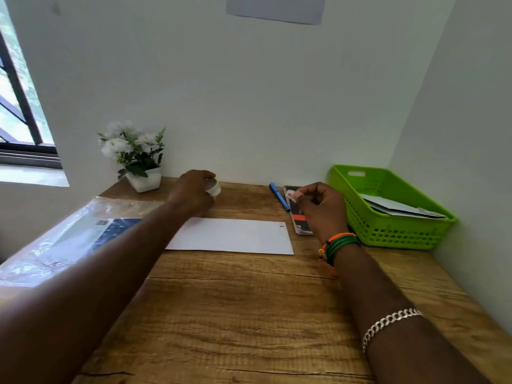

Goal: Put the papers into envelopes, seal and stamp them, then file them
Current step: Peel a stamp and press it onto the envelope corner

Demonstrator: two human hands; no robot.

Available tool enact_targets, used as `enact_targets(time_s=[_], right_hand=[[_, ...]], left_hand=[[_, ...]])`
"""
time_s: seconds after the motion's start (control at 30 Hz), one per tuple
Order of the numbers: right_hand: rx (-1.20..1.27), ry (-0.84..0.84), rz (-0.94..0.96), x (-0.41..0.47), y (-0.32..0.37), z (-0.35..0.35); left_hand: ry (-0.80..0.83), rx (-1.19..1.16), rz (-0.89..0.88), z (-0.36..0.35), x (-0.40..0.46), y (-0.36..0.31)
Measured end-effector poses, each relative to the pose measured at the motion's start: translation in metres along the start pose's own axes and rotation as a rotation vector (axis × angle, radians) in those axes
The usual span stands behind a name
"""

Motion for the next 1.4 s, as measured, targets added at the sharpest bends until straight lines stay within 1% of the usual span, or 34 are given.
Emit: enact_targets(time_s=[0.1, 0.17, 0.33, 0.37, 0.4, 0.43, 0.47, 0.57, 0.67, 0.83, 0.9, 1.27, 1.4], right_hand=[[-0.065, -0.008, -0.049, 0.008, -0.010, 0.003], [-0.124, 0.008, -0.054, 0.010, -0.013, 0.002], [-0.363, 0.065, -0.033, 0.012, -0.022, -0.007], [-0.396, 0.063, -0.019, 0.013, -0.022, -0.008], [-0.419, 0.064, -0.007, 0.013, -0.021, -0.009], [-0.434, 0.069, -0.001, 0.013, -0.020, -0.010], [-0.448, 0.076, 0.001, 0.012, -0.019, -0.011], [-0.517, 0.115, 0.010, 0.007, -0.019, -0.015], [-0.588, 0.183, 0.027, 0.002, -0.024, -0.021], [-0.624, 0.205, 0.009, 0.002, -0.032, -0.027], [-0.639, 0.193, 0.010, 0.001, -0.034, -0.028], [-0.731, 0.095, 0.048, -0.001, -0.033, -0.033], [-0.756, 0.093, 0.063, -0.004, -0.030, -0.034]], left_hand=[[0.093, 0.026, 0.066, -0.005, 0.013, 0.012], [0.127, 0.031, 0.097, -0.010, 0.014, 0.018], [0.136, -0.005, 0.154, -0.013, 0.009, 0.022], [0.125, 0.033, 0.160, -0.010, 0.006, 0.019], [0.106, 0.107, 0.147, -0.008, 0.003, 0.014], [0.083, 0.175, 0.104, -0.007, 0.000, 0.004], [0.068, 0.195, 0.039, -0.009, -0.006, -0.010], [0.103, 0.028, -0.133, -0.031, -0.025, -0.055], [0.163, -0.107, -0.200, -0.063, -0.039, -0.084], [0.135, -0.146, -0.218, -0.078, -0.048, -0.094], [0.141, -0.157, -0.200, -0.080, -0.048, -0.091], [0.126, -0.154, -0.217, -0.083, -0.048, -0.089], [0.151, -0.136, -0.235, -0.085, -0.048, -0.090]])
Point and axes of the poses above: each hand's wrist, its own x-axis towards the middle knuckle, its own z-axis out of the back of the hand, y = z × x, the point moved 6 cm from there along x, towards the middle knuckle, and after that the axes turned 10 degrees about -z, right-handed, at the moved point
